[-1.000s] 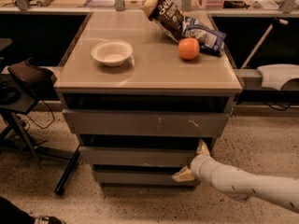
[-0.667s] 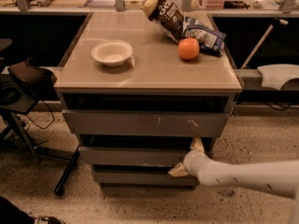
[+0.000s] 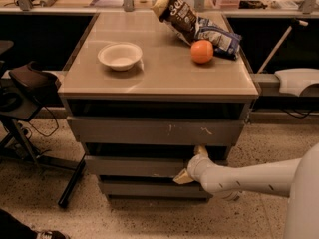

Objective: Open middle drawer

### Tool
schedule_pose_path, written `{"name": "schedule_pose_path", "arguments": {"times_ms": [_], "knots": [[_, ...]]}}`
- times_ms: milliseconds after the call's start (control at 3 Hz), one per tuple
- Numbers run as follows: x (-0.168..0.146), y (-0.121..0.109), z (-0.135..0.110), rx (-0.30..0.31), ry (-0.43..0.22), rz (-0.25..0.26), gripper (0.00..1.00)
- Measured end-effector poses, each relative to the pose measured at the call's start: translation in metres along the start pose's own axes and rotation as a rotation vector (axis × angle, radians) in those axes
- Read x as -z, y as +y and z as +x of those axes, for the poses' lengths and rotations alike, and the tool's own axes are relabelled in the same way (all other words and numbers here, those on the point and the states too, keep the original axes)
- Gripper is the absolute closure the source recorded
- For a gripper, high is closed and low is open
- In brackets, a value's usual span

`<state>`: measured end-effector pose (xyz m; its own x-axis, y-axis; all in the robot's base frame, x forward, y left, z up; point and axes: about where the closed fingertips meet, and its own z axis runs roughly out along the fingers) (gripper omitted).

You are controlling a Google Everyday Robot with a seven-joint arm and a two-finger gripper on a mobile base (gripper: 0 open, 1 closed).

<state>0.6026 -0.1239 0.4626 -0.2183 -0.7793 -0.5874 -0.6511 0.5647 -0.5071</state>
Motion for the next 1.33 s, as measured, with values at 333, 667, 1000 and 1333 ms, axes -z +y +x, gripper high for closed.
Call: {"name": "schedule_pose_path", "arguments": {"times_ms": [333, 667, 1000, 1333], "knots": [[-0.025, 0.008, 0.01, 0.032, 0.025, -0.057, 0.0], [-0.051, 0.025, 0.036, 0.056, 0.078, -0.099, 0.0], [-0.052, 0.027, 0.04, 0.057, 0.083, -0.103, 0.0], [-0.052, 0.027, 0.04, 0.057, 0.083, -0.103, 0.19]]}}
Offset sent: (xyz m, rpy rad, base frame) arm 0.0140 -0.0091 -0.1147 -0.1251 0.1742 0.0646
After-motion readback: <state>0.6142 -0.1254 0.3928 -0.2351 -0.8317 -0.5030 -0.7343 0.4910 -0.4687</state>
